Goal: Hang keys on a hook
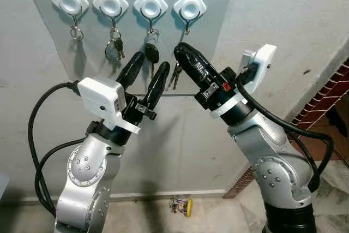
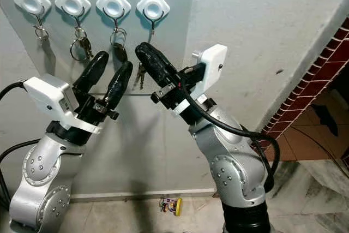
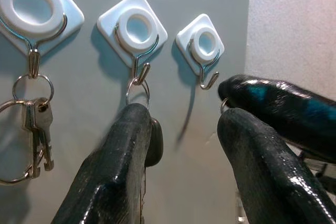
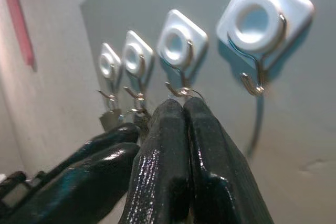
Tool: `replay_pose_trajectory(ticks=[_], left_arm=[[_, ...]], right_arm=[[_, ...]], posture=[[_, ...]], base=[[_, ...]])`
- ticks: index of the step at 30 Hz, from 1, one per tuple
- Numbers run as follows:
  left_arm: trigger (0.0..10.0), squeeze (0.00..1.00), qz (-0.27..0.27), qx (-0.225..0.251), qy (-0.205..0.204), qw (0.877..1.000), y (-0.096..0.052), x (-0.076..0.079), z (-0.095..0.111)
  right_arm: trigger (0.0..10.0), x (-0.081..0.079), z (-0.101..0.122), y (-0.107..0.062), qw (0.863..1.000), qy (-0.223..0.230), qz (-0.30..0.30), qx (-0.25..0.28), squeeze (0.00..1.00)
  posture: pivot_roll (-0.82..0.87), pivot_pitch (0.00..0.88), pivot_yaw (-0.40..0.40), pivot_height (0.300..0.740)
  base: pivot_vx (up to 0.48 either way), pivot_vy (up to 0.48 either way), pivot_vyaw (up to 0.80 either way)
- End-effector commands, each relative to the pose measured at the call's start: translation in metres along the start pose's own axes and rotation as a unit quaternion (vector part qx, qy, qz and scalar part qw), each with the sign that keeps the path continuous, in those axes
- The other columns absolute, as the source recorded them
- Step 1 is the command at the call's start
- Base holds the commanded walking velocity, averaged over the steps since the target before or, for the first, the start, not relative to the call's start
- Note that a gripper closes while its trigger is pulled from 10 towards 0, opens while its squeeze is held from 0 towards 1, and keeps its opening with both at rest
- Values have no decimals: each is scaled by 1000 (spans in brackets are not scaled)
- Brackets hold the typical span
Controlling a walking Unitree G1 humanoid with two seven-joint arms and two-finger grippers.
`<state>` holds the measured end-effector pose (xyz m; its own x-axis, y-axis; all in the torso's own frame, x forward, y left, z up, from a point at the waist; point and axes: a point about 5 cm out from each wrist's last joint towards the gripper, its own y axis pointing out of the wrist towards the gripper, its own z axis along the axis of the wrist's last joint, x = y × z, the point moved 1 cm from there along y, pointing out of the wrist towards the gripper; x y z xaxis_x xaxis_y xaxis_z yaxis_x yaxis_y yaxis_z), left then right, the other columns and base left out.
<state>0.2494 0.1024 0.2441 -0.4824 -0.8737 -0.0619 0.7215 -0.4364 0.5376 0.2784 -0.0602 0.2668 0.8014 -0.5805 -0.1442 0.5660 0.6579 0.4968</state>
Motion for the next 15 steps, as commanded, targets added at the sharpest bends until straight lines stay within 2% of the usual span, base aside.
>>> replay_pose_trajectory(ticks=[1,7,15], left_arm=[[10000,0,-4,13,3,1000,2,3,6],[10000,0,-4,14,3,1000,2,4,7],[10000,0,-4,14,4,1000,1,4,8]], right_arm=[[10000,3,7,5,1000,-17,-5,21,0],[10000,14,14,12,998,-20,-38,51,0],[10000,18,16,18,996,-15,-51,72,0]], posture=[[-31,128,-57,740],[-25,131,-58,740],[-23,134,-57,740]], base=[[0,0,0],[0,0,0],[0,0,0]])
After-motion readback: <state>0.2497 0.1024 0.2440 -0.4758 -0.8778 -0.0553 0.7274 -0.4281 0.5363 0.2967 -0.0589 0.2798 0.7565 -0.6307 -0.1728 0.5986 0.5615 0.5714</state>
